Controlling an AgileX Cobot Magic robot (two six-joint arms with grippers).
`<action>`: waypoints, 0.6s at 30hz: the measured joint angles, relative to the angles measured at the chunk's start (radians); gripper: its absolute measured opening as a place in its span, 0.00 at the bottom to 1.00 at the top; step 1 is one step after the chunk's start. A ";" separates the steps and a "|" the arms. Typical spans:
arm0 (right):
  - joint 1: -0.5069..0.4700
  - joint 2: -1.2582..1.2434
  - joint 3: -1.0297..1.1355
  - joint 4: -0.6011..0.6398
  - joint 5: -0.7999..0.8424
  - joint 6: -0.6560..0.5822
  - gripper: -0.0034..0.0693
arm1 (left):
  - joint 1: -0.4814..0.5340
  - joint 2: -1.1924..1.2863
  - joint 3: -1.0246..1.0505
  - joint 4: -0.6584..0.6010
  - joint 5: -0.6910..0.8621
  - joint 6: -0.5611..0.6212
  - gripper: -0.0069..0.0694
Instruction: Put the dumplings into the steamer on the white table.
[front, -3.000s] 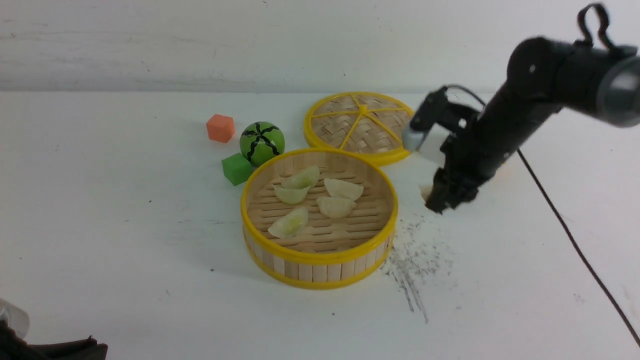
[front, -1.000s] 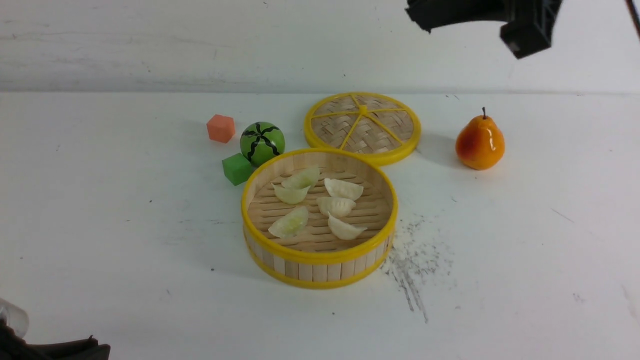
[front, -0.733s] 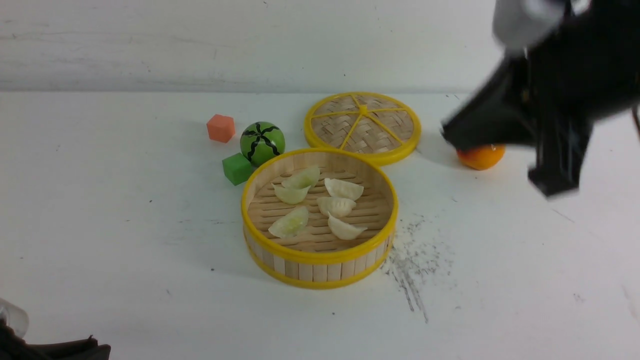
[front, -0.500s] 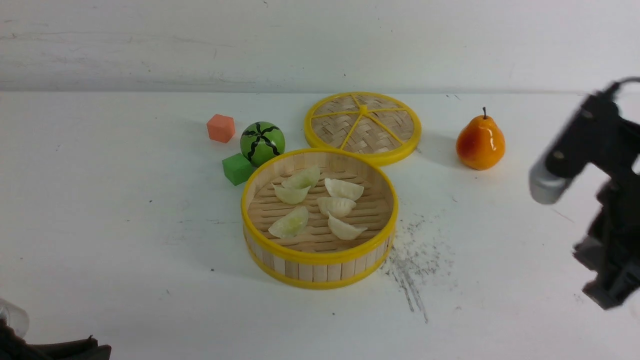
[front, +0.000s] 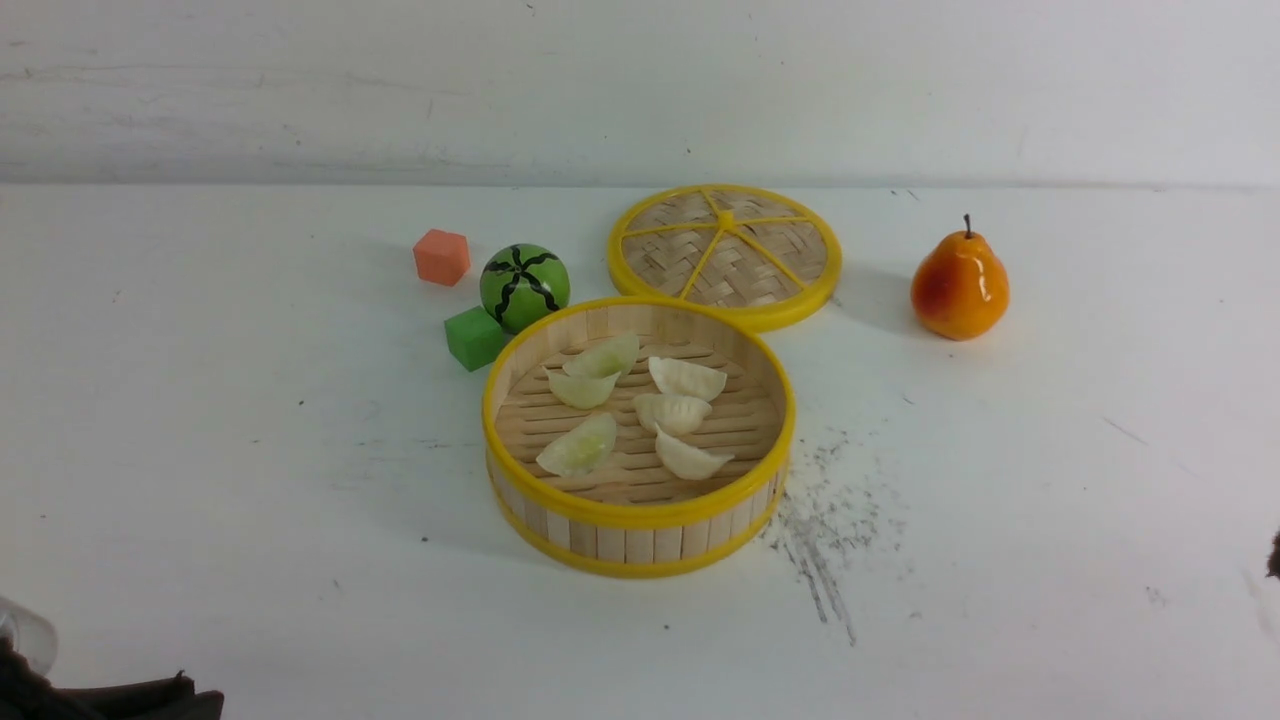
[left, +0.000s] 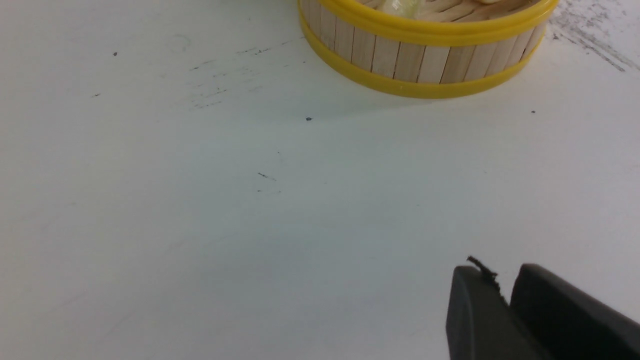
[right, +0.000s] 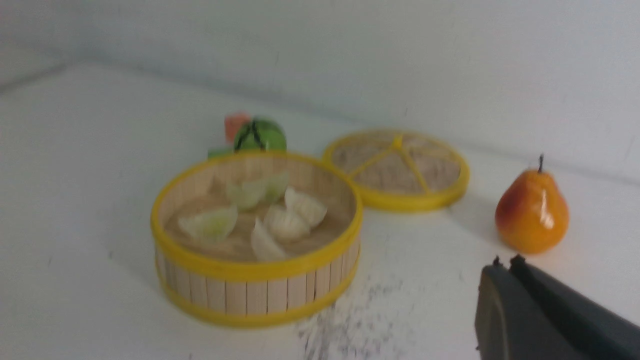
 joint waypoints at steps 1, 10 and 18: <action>0.000 -0.051 0.072 0.004 -0.076 0.003 0.04 | 0.000 0.000 0.000 0.000 0.000 0.000 0.24; 0.000 -0.125 0.191 0.011 -0.089 0.008 0.05 | 0.000 0.000 0.000 0.000 0.001 0.000 0.24; -0.001 -0.137 0.191 0.010 0.148 0.009 0.06 | 0.000 0.000 0.000 0.000 0.001 0.000 0.24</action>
